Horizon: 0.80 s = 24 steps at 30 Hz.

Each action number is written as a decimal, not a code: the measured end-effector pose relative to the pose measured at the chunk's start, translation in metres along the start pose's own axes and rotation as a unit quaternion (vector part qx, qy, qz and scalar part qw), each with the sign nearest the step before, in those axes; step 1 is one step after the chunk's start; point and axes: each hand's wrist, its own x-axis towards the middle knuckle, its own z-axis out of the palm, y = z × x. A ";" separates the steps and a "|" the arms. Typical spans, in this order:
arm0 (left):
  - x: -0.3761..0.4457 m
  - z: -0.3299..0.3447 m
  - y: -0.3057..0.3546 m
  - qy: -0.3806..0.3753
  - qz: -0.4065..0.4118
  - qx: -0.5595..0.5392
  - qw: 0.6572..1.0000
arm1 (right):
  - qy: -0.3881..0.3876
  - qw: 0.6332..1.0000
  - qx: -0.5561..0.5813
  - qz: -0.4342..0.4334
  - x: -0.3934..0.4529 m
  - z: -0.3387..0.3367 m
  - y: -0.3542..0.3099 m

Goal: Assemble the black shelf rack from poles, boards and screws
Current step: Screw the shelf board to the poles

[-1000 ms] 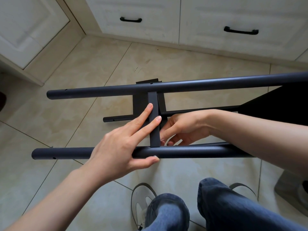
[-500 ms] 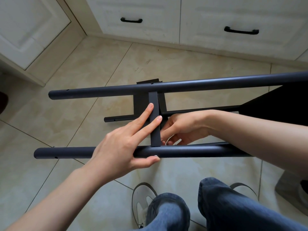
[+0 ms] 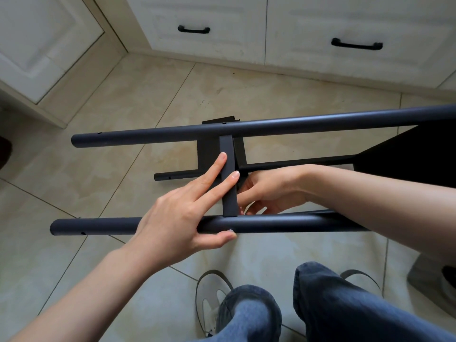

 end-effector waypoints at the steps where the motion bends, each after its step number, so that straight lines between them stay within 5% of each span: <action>1: 0.000 0.000 0.000 0.000 0.001 0.001 1.000 | 0.002 1.000 0.008 -0.007 0.001 0.001 0.000; 24: 0.000 0.001 0.000 0.003 0.002 0.011 1.000 | -0.008 1.000 0.003 -0.011 -0.002 -0.004 0.000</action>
